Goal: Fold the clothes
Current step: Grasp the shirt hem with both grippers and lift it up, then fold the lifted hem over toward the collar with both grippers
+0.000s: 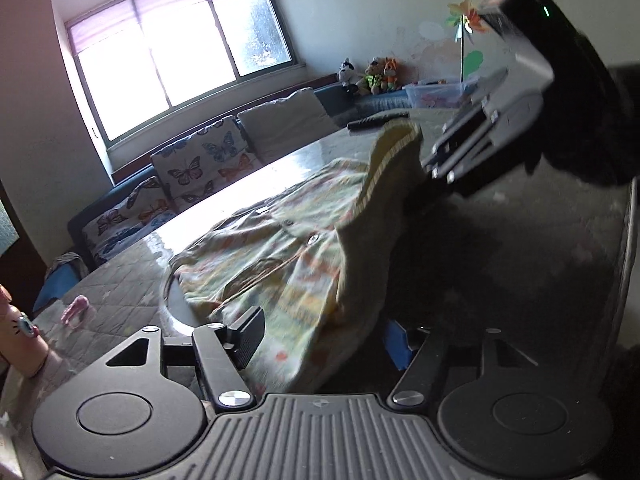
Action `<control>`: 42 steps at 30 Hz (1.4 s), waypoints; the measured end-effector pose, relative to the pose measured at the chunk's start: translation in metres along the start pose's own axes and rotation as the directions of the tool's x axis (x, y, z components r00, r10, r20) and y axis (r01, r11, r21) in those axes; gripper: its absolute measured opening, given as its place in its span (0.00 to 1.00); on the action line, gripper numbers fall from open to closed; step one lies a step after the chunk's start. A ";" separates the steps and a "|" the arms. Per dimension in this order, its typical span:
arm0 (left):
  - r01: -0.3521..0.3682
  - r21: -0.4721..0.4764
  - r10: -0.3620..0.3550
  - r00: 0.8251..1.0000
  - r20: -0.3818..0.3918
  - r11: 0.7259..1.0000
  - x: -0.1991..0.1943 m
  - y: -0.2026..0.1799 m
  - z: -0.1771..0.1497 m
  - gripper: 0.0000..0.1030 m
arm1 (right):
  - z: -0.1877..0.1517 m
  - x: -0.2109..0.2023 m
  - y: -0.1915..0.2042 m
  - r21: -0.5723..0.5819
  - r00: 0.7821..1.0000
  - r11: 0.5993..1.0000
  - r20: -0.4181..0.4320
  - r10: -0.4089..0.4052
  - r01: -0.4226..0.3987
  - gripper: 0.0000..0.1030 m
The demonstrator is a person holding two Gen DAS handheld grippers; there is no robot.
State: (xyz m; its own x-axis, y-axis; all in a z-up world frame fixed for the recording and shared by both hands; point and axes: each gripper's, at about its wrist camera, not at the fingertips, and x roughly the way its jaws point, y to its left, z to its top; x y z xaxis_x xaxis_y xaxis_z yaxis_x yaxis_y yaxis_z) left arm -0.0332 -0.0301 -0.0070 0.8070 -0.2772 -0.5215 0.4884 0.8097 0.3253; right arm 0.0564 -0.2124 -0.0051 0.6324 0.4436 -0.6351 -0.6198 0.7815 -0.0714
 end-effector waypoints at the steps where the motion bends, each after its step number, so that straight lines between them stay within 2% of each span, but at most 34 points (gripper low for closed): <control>1: -0.007 0.012 0.007 1.000 -0.001 1.000 0.002 -0.002 -0.002 0.67 | 0.002 -0.001 -0.001 0.002 1.000 1.000 0.004 0.000 0.000 0.18; 9: -0.064 0.085 0.066 0.998 -0.015 0.994 0.026 -0.011 -0.011 0.68 | 0.015 0.003 -0.002 0.016 1.000 1.000 0.016 -0.009 0.009 0.18; 12: -0.075 0.076 0.077 0.997 -0.031 0.994 0.032 -0.003 -0.014 0.42 | 0.013 0.004 -0.003 0.019 1.000 1.000 0.012 -0.012 0.012 0.18; 14: -0.079 0.058 0.081 0.996 -0.032 0.995 0.031 0.006 -0.014 0.31 | 0.010 0.005 -0.002 0.022 1.000 1.000 0.008 -0.013 0.012 0.18; 16: -0.072 0.033 0.073 0.997 -0.029 0.997 0.028 0.015 -0.013 0.15 | 0.007 0.005 -0.001 0.023 1.000 1.000 0.007 -0.013 0.013 0.16; 19: -0.064 0.003 0.064 0.998 -0.014 0.998 0.019 0.022 -0.011 0.08 | 0.001 0.004 0.001 0.024 1.000 1.000 0.010 -0.015 0.015 0.13; 25: -0.061 -0.012 0.061 0.998 0.020 0.998 -0.005 0.022 -0.001 0.06 | -0.003 -0.013 0.005 0.028 0.999 1.000 0.032 -0.010 0.009 0.09; 32: -0.042 -0.043 0.044 0.998 0.049 0.998 -0.050 0.017 0.002 0.06 | -0.012 -0.057 0.021 0.006 0.997 0.999 0.074 0.034 -0.035 0.09; 42: -0.035 -0.051 0.036 0.999 0.020 0.998 -0.116 -0.004 -0.003 0.06 | -0.023 -0.124 0.059 -0.062 0.990 0.992 0.082 0.114 -0.109 0.05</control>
State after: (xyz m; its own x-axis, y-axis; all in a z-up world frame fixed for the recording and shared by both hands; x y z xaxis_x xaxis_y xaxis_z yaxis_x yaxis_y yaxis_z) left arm -0.1301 0.0002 0.0493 0.8303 -0.2585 -0.4937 0.4426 0.8442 0.3023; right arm -0.0691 -0.2309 0.0518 0.5937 0.5642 -0.5738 -0.7127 0.6997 -0.0495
